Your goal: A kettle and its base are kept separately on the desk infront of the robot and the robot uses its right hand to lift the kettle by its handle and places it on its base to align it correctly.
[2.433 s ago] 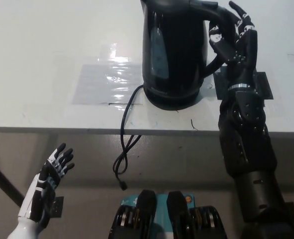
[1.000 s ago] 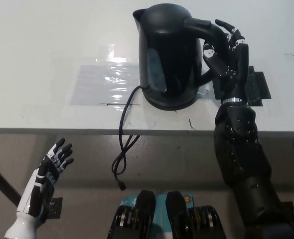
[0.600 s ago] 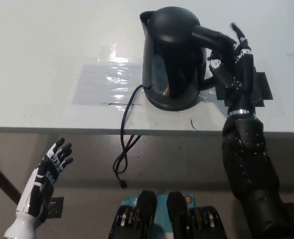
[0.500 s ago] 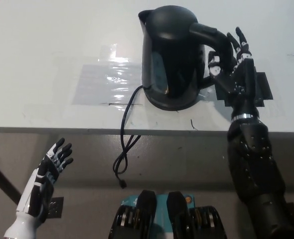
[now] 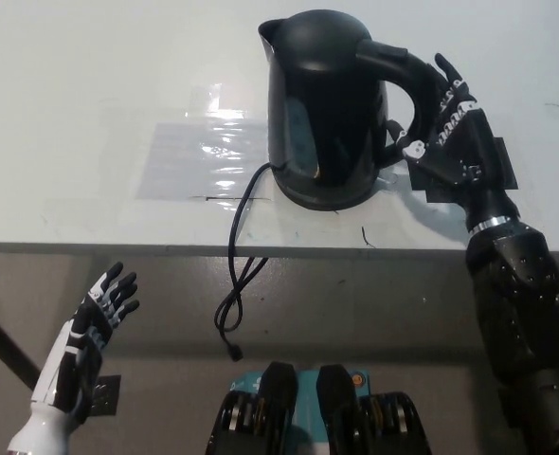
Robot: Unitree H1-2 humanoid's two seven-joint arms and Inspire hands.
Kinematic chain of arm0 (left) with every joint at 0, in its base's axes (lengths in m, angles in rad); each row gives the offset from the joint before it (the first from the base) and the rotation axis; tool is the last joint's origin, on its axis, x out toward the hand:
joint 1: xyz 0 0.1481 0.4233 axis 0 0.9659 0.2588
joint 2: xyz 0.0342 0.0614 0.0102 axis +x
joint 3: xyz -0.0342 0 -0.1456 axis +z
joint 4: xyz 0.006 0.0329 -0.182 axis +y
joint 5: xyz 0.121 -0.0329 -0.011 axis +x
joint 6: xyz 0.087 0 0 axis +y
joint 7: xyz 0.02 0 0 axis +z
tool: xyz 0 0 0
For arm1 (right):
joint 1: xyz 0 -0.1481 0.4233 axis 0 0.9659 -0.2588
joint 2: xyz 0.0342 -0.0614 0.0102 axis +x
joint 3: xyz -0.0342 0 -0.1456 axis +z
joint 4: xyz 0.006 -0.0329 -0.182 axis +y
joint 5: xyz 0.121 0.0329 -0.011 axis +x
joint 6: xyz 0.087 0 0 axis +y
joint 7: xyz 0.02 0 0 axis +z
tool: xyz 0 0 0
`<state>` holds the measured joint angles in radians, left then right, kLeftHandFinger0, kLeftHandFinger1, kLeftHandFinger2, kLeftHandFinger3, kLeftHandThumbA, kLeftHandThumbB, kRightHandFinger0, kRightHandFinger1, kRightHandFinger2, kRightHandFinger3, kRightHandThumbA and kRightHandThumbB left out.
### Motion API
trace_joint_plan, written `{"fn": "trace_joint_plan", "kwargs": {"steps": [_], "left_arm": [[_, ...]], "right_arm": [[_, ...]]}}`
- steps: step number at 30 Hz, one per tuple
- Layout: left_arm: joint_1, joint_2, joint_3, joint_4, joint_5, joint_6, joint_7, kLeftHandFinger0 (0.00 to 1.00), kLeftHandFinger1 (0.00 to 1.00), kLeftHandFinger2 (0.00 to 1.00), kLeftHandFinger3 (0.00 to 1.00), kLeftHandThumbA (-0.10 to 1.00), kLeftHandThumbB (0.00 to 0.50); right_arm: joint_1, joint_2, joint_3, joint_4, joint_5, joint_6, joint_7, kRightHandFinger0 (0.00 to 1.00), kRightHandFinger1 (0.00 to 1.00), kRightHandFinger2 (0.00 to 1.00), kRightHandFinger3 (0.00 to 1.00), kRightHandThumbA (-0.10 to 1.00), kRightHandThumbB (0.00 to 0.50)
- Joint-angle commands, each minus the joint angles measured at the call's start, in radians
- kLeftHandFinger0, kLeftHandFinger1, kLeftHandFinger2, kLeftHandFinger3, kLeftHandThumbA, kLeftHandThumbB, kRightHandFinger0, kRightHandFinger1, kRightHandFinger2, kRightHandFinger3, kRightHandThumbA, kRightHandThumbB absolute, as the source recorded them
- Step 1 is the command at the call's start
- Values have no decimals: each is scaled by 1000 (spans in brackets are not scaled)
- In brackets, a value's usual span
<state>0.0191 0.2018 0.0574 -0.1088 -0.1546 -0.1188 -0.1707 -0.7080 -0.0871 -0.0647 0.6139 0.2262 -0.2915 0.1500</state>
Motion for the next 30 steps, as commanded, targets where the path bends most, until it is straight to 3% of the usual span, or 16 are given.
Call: {"fn": "trace_joint_plan", "kwargs": {"steps": [1, 9, 18, 30], "left_arm": [[-22, 17, 5, -23, -15, -20, -17, 1000, 1000, 1000, 1000, 1000, 91], [-27, 15, 8, -22, -14, -18, -13, 1000, 1000, 1000, 1000, 1000, 89], [-31, 20, 10, -18, -16, -20, -15, 1000, 1000, 1000, 1000, 1000, 79], [-24, 15, 9, -9, -24, -29, -17, 1000, 1000, 1000, 1000, 1000, 82]], "right_arm": [[-52, -10, 0, -45, 49, 18, 77, 1000, 1000, 1000, 1000, 758, 500], [-53, -18, -30, -97, 84, 46, 82, 1000, 1000, 1000, 1000, 784, 500], [-43, -80, -70, -101, 40, -10, 48, 1000, 1000, 1000, 1000, 837, 500], [48, -160, -117, -272, 0, 8, -6, 1000, 1000, 1000, 1000, 779, 500]]}}
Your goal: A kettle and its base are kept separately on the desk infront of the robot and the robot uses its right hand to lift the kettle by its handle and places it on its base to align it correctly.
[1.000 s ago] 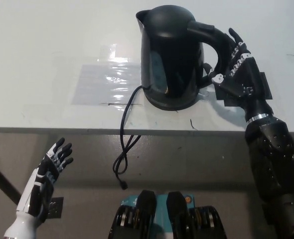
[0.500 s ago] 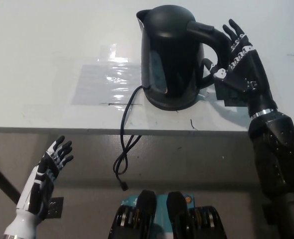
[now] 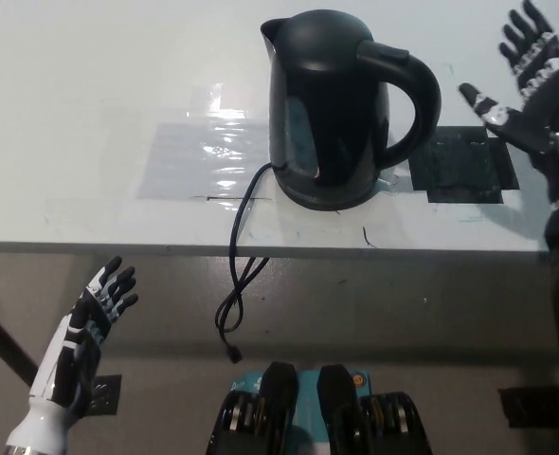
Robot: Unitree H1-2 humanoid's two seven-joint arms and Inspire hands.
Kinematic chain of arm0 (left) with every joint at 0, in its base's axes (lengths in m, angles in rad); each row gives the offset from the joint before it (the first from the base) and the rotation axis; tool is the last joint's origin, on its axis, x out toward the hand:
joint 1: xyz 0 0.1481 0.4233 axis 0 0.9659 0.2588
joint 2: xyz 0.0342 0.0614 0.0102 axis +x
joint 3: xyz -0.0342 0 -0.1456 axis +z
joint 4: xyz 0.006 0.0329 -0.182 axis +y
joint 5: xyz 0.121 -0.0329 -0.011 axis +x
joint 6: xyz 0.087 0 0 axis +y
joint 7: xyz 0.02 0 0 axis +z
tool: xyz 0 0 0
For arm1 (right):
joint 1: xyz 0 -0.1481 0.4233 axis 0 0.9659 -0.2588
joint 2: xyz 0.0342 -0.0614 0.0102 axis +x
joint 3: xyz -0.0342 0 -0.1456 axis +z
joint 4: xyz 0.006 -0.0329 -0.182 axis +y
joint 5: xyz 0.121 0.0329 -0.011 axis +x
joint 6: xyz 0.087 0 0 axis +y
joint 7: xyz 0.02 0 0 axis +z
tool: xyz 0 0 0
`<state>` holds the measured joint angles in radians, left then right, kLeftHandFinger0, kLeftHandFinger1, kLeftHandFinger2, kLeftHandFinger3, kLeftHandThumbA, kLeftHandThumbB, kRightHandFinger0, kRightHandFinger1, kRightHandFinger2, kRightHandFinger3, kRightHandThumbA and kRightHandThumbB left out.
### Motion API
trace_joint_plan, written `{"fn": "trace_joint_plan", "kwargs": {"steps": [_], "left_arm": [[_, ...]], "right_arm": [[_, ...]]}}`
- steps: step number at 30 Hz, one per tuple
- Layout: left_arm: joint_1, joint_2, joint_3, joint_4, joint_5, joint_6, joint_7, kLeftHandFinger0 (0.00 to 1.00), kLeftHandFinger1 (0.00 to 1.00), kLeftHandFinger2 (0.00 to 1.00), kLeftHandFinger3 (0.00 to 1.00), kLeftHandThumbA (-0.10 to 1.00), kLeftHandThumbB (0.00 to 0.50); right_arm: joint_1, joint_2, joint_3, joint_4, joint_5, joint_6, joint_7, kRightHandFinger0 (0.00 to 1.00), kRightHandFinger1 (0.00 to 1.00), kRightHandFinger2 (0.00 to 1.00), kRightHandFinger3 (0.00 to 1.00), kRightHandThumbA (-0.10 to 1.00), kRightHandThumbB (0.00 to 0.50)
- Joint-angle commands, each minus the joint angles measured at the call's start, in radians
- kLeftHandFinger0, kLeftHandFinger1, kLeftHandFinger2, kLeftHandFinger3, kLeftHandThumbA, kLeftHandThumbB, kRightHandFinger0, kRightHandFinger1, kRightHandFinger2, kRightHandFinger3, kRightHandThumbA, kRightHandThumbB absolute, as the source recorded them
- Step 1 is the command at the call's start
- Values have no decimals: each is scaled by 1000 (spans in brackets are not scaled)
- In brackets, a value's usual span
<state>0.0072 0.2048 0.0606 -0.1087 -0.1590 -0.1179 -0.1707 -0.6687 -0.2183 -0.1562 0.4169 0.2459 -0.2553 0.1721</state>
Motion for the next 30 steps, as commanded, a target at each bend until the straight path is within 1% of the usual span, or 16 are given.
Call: {"fn": "trace_joint_plan", "kwargs": {"steps": [1, 3, 4, 6, 8, 9, 11, 13, 17, 21, 22, 23, 24, 26, 28, 30], "left_arm": [[-15, 12, 4, -5, -16, -37, -18, 1000, 1000, 1000, 1000, 1000, 81], [-19, 13, 5, -3, -16, -41, -19, 1000, 1000, 1000, 1000, 1000, 81], [-25, 14, 6, -4, -17, -39, -17, 1000, 1000, 1000, 1000, 1000, 91], [-27, 15, 9, -12, -18, -25, -13, 1000, 1000, 1000, 1000, 1000, 104], [-30, 15, 11, -5, -25, -30, -15, 1000, 1000, 1000, 1000, 1000, 87], [-30, 15, 11, -4, -25, -31, -16, 1000, 1000, 1000, 1000, 1000, 87], [-27, 19, 9, -6, -21, -30, -19, 1000, 1000, 1000, 1000, 1000, 87], [-26, 17, 7, -5, -27, -27, -22, 1000, 1000, 1000, 1000, 1000, 87], [-27, 18, 7, -1, -14, -30, -18, 1000, 1000, 1000, 1000, 1000, 115], [-23, 22, 7, 7, -1, -48, -16, 1000, 1000, 1000, 1000, 1000, 104], [-21, 22, 6, 5, 4, -44, -13, 1000, 1000, 1000, 1000, 1000, 122], [-19, 21, 6, 1, 5, -40, -11, 1000, 1000, 1000, 1000, 1000, 121], [-14, 21, 5, -3, 3, -37, -12, 1000, 1000, 1000, 1000, 1000, 108], [-9, 18, 6, -3, -6, -41, -14, 1000, 1000, 1000, 1000, 1000, 109], [-8, 15, 4, -2, -5, -45, -14, 1000, 1000, 1000, 1000, 1000, 99], [-6, 6, 5, -8, -13, -35, -10, 1000, 1000, 1000, 1000, 1000, 125]], "right_arm": [[23, -38, -30, -95, -33, -31, -38, 1000, 1000, 1000, 1000, 793, 500], [47, -48, -39, -134, -28, -32, -37, 1000, 1000, 1000, 1000, 792, 500], [59, -53, -47, -164, -7, -48, -22, 1000, 1000, 1000, 1000, 766, 500], [102, -62, -56, -255, -9, -45, -21, 1000, 1000, 1000, 1000, 855, 500], [161, -58, -60, -389, -15, -3, -34, 1000, 1000, 1000, 1000, 979, 500], [186, -58, -61, -439, -20, 16, -40, 1000, 1000, 1000, 1000, 1000, 500], [282, -44, -61, -574, -24, 49, -50, 1000, 1000, 1000, 1000, 1000, 500], [368, -30, -60, -643, -27, 29, -48, 1000, 1000, 1000, 1000, 1000, 494], [504, 8, -39, -668, -67, -46, -39, 1000, 1000, 1000, 1000, 1000, 492], [590, 43, -28, -658, -97, -57, -51, 1000, 1000, 1000, 1000, 1000, 500], [606, 49, -23, -644, -93, -68, -47, 1000, 1000, 1000, 1000, 1000, 492], [616, 52, -18, -629, -84, -77, -41, 1000, 1000, 1000, 1000, 1000, 473], [628, 59, -12, -613, -76, -84, -35, 1000, 1000, 1000, 1000, 1000, 466], [639, 85, 4, -563, -81, -114, -35, 1000, 1000, 1000, 1000, 1000, 455], [643, 95, 11, -536, -80, -130, -33, 1000, 1000, 1000, 1000, 1000, 427], [645, 111, 25, -484, -82, -152, -30, 1000, 1000, 1000, 1000, 1000, 406]]}}
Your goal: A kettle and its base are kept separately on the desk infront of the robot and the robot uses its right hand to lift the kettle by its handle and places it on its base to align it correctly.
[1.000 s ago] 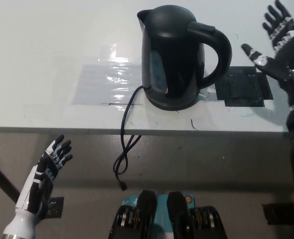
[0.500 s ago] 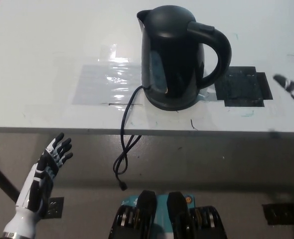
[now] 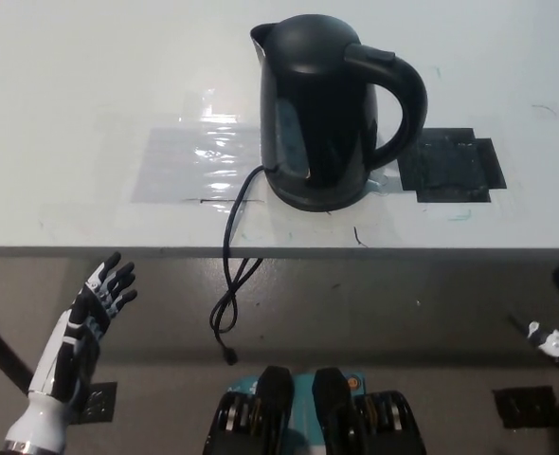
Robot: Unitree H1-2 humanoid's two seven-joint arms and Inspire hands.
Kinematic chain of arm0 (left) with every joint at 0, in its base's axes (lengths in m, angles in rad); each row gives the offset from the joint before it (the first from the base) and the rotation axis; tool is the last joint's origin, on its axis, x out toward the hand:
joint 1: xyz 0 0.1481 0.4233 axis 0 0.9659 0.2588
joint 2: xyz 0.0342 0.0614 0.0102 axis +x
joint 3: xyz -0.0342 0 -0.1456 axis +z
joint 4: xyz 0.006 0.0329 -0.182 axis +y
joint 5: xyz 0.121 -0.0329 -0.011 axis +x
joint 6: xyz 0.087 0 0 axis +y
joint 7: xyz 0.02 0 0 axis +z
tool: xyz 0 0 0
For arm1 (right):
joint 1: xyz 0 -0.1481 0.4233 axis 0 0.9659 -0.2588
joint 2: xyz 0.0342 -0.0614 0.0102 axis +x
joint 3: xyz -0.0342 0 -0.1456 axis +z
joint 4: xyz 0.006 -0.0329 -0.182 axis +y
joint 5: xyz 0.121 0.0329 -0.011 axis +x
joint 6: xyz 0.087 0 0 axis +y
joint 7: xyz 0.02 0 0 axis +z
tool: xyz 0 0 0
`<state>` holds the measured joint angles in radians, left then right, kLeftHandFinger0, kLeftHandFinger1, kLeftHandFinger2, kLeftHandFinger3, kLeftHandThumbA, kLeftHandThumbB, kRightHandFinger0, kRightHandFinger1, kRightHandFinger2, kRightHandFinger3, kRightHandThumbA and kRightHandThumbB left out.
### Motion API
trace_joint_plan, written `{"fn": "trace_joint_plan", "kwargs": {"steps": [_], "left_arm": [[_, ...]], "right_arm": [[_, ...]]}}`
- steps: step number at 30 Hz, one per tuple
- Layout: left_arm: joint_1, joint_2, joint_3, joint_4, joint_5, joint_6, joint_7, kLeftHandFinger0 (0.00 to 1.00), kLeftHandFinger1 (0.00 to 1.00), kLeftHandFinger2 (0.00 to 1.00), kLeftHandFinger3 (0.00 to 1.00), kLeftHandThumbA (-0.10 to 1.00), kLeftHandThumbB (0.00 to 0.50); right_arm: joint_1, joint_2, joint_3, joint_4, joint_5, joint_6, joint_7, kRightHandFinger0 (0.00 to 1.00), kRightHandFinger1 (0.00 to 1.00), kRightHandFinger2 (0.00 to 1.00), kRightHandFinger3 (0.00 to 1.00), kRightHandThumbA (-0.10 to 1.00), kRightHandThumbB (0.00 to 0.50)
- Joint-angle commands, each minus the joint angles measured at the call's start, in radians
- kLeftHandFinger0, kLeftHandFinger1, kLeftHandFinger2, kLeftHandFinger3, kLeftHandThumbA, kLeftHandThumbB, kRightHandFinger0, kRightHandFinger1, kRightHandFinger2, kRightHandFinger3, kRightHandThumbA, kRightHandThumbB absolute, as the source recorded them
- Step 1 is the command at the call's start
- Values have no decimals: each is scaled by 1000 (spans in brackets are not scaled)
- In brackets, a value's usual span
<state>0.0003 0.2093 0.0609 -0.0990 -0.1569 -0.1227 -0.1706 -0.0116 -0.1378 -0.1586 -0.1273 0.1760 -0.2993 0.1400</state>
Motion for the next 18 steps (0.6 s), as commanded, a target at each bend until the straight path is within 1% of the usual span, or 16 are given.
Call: {"fn": "trace_joint_plan", "kwargs": {"steps": [1, 3, 4, 5, 8, 10, 11, 14, 18], "left_arm": [[2, 1, 4, -19, -15, -30, -10, 1000, 1000, 1000, 1000, 1000, 125], [1, 5, 7, -26, -14, -24, -8, 1000, 1000, 1000, 1000, 1000, 115], [0, 6, 7, -28, -14, -22, -8, 1000, 1000, 1000, 1000, 1000, 116], [-1, 7, 7, -28, -11, -25, -8, 1000, 1000, 1000, 1000, 1000, 101], [-12, 7, 5, -19, -11, -31, -10, 1000, 1000, 1000, 1000, 1000, 104], [-14, 3, 3, -27, -5, -17, -5, 1000, 1000, 1000, 1000, 1000, 114], [-13, 3, 3, -31, -11, -9, -6, 1000, 1000, 1000, 1000, 1000, 120], [-11, 2, 3, -31, -12, -9, -7, 1000, 1000, 1000, 1000, 1000, 117], [-15, 4, 1, -24, 2, -24, -5, 1000, 1000, 1000, 1000, 1000, 122]], "right_arm": [[-12, 30, 28, 65, -13, -111, 3, 1000, 1000, 1000, 1000, 1000, 405], [-28, 32, 44, 125, -40, -127, 6, 1000, 1000, 1000, 1000, 1000, 368], [-32, 31, 47, 142, -48, -134, 6, 1000, 1000, 1000, 1000, 1000, 367], [-37, 27, 51, 165, -71, -141, 1, 1000, 1000, 1000, 1000, 1000, 364], [-44, 22, 55, 196, -64, -150, 1, 1000, 1000, 1000, 1000, 1000, 367], [-46, 21, 53, 208, -63, -152, -3, 1000, 1000, 1000, 1000, 1000, 370], [-45, 21, 54, 212, -66, -151, -5, 1000, 1000, 1000, 1000, 1000, 380], [-44, 21, 55, 218, -64, -152, -3, 1000, 1000, 1000, 1000, 1000, 365], [-47, 19, 54, 226, -60, -149, -1, 1000, 1000, 1000, 1000, 1000, 373]]}}
